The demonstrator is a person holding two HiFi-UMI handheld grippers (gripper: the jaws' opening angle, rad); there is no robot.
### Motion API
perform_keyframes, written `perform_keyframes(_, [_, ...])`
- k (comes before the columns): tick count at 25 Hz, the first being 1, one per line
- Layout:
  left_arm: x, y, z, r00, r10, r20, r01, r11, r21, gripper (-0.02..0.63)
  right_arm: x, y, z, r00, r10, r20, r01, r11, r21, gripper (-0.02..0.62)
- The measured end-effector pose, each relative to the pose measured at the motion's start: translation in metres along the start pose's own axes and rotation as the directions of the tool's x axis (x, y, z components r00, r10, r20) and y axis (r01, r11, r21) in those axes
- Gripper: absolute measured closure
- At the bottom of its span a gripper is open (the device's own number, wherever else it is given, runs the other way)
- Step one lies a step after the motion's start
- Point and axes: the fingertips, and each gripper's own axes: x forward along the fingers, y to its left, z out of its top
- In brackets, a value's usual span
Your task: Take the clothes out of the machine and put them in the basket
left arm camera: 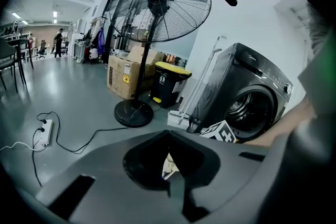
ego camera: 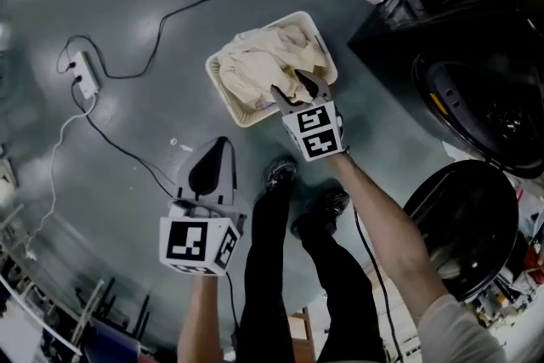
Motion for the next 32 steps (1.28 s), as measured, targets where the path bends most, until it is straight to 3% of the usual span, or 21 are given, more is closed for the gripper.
perform_keyframes(7, [0.012, -0.036, 0.013, 0.998, -0.056, -0.007, 0.057, 0.997, 0.049, 0.589, -0.047, -0.017, 0.004, 0.996, -0.069, 0.054, 0.064, 0.993, 0.097, 0.548])
perform_keyframes(12, [0.025, -0.068, 0.019, 0.993, -0.113, -0.028, 0.115, 0.988, 0.100, 0.588, -0.080, -0.026, 0.002, 0.992, -0.083, 0.093, 0.066, 0.982, 0.174, 0.571])
perform_keyframes(16, [0.036, -0.097, 0.020, 0.985, -0.163, -0.056, 0.170, 0.975, 0.143, 0.589, -0.121, -0.045, -0.001, 0.978, -0.150, 0.147, 0.107, 0.958, 0.268, 0.571])
perform_keyframes(23, [0.052, -0.172, 0.020, 0.958, -0.269, -0.100, 0.285, 0.938, 0.196, 0.589, -0.223, -0.100, -0.040, 0.925, -0.338, 0.174, 0.236, 0.869, 0.435, 0.572])
perform_keyframes(32, [0.055, -0.275, 0.022, 0.905, -0.392, -0.164, 0.423, 0.865, 0.270, 0.588, -0.371, -0.150, -0.097, 0.814, -0.568, 0.126, 0.426, 0.729, 0.536, 0.572])
